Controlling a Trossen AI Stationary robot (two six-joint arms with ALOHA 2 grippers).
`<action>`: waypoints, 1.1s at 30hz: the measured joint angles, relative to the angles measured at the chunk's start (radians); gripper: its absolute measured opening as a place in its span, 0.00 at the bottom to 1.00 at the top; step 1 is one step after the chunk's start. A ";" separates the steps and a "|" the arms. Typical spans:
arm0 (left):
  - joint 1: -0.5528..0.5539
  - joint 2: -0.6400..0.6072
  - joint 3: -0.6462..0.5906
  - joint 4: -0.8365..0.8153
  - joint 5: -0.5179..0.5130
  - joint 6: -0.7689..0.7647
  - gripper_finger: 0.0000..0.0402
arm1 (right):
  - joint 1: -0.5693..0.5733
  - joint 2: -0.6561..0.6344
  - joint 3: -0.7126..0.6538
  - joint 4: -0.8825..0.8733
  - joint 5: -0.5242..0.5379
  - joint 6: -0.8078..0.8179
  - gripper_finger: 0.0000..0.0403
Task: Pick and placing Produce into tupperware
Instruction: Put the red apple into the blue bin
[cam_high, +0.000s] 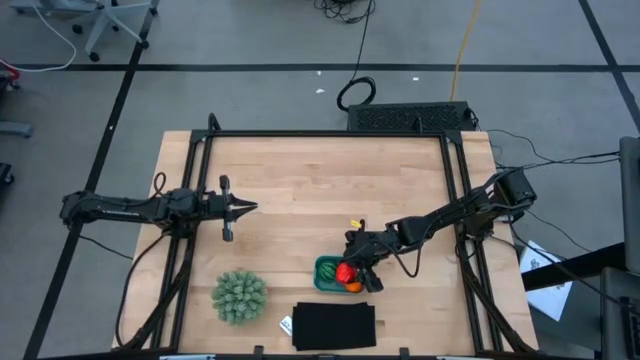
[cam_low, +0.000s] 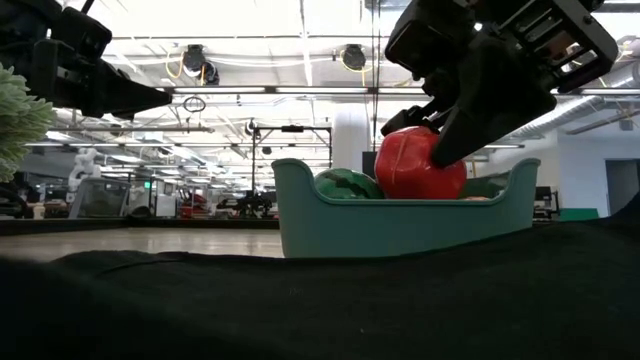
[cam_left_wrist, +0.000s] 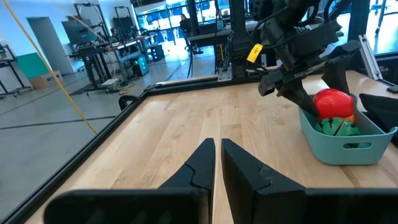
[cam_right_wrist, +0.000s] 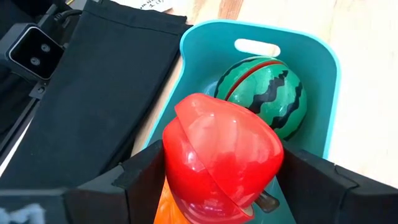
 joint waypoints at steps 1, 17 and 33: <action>0.000 0.000 0.000 0.000 0.000 0.000 0.08 | 0.000 0.000 0.000 0.000 0.000 0.002 0.66; 0.000 0.000 0.000 0.000 0.000 0.000 0.08 | -0.005 -0.002 0.002 -0.023 -0.005 0.032 0.74; 0.000 0.000 0.000 0.000 0.000 0.000 0.08 | -0.002 -0.013 0.013 -0.014 -0.002 0.002 0.74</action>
